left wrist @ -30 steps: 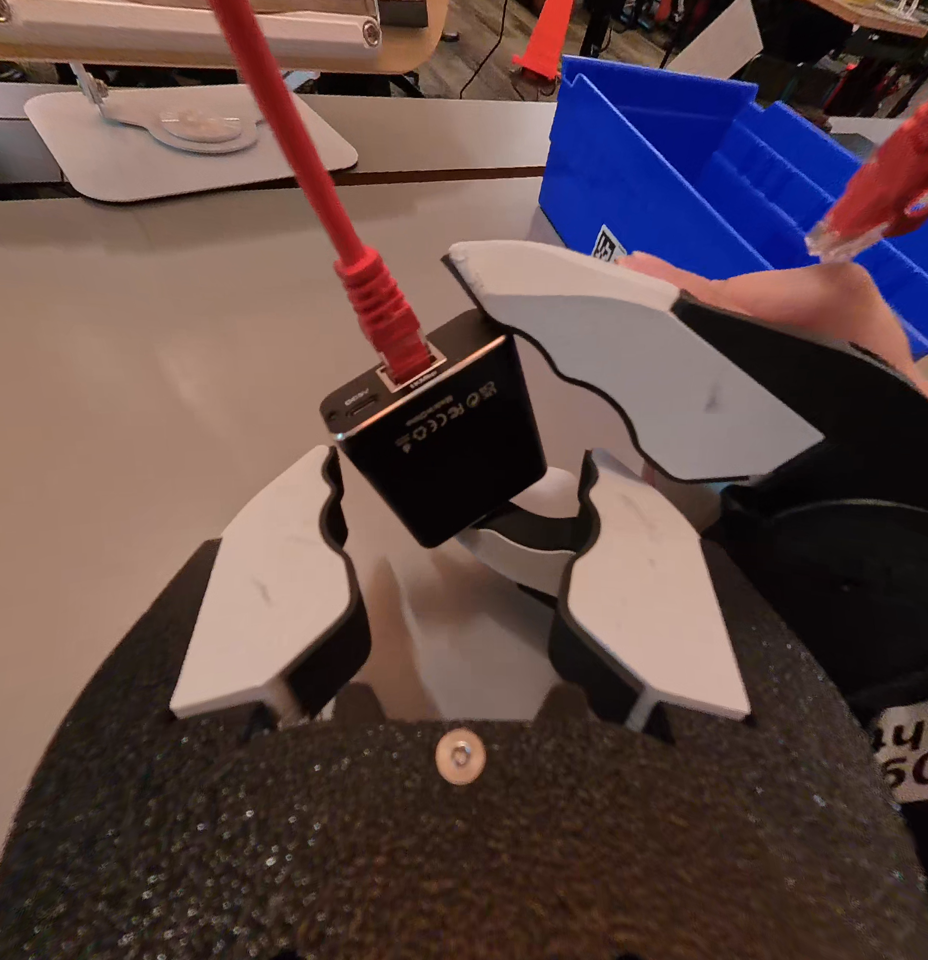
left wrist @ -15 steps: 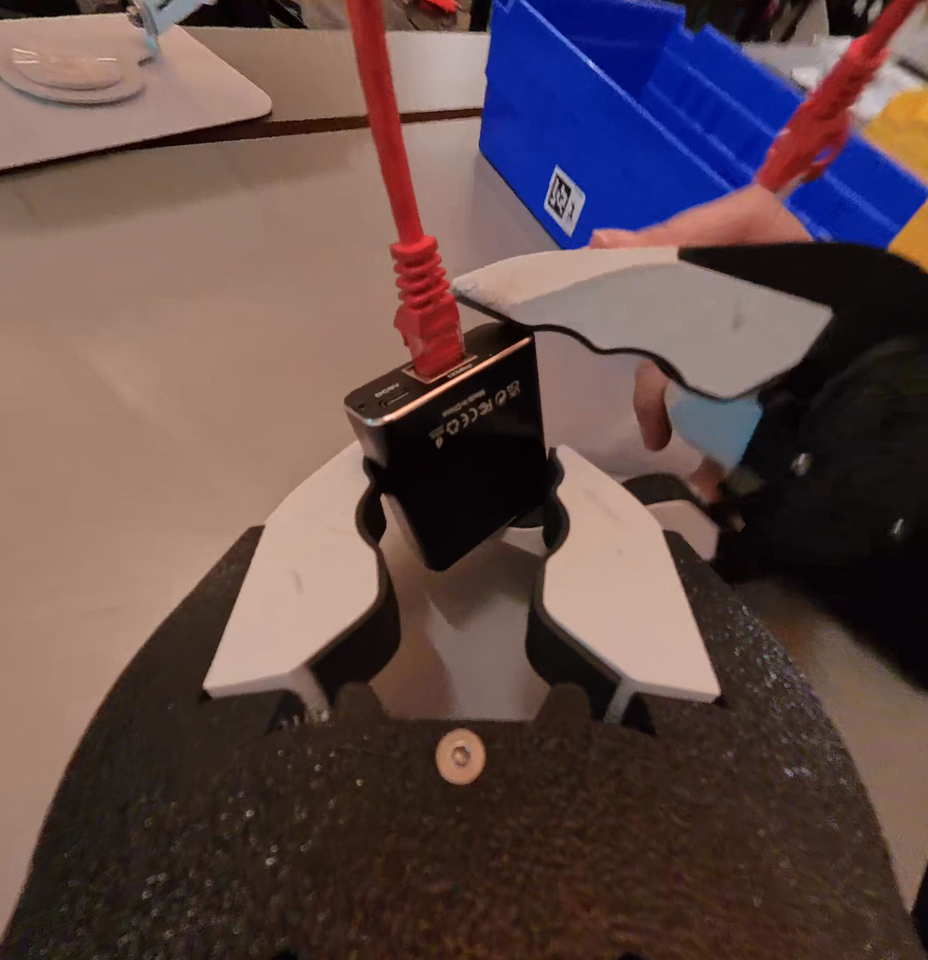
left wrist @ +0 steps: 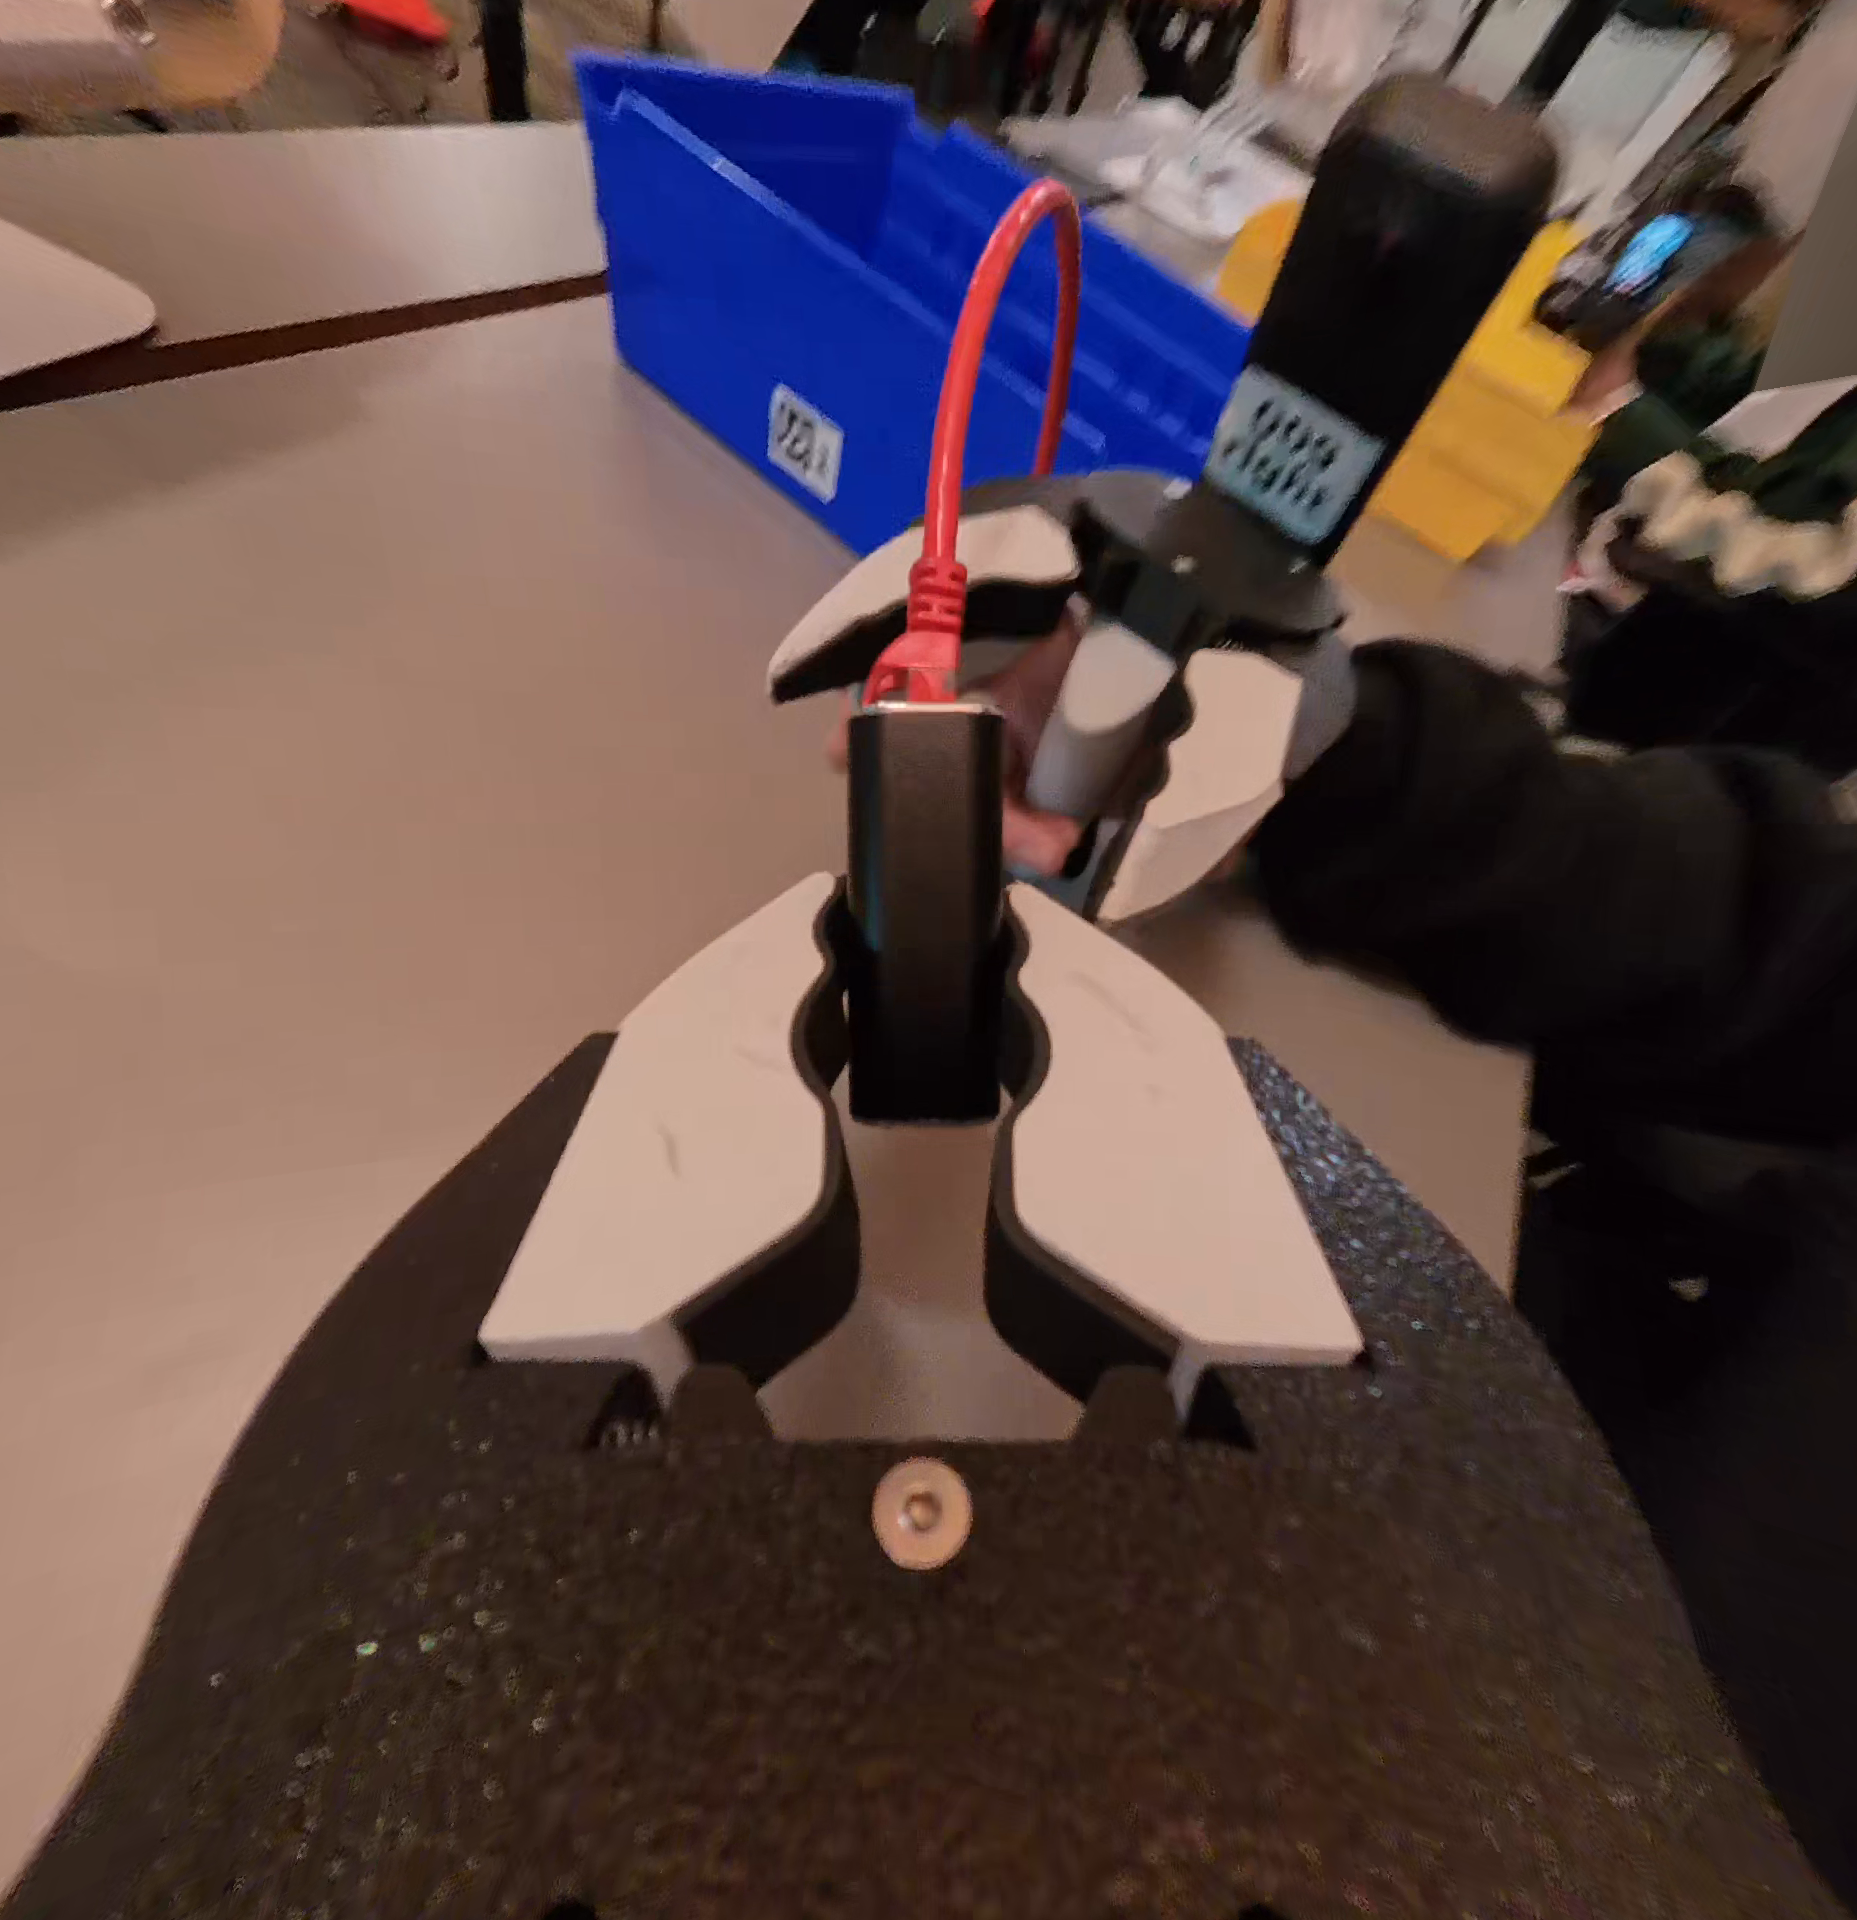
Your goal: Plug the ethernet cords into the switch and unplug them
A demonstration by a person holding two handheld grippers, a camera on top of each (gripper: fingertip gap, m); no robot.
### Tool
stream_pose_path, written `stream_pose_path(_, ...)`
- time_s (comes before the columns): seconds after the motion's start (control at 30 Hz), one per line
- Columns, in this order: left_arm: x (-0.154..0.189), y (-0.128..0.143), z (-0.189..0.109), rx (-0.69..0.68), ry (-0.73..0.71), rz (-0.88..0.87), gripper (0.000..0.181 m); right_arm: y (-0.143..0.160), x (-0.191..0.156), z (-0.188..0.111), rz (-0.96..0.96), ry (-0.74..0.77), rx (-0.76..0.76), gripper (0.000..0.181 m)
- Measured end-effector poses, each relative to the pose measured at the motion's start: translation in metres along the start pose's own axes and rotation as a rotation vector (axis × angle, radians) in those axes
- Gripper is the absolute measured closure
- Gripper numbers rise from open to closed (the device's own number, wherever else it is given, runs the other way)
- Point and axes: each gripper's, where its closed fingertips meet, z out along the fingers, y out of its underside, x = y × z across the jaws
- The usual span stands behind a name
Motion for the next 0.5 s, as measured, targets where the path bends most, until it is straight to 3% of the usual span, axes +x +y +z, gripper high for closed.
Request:
stream_pose_path(0.1, 0.013, -0.009, -0.001, 0.062, 0.118, -0.066, 0.157, -0.006, -0.015, 0.002, 0.026, -0.083, 0.043, 0.138)
stream_pose_path(0.3, 0.027, -0.015, -0.01, 0.119, 0.196, 0.041, 0.156, -0.019, -0.022, -0.001, 0.066, -0.147, 0.072, 0.155)
stream_pose_path(0.4, 0.017, -0.031, -0.015, 0.222, 0.035, 0.149, 0.152, -0.033, -0.01, -0.002, 0.163, -0.068, 0.145, 0.155)
stream_pose_path(0.5, 0.005, -0.045, -0.025, 0.329, -0.176, 0.309, 0.138, -0.046, 0.011, -0.01, 0.425, -0.01, 0.286, 0.156)
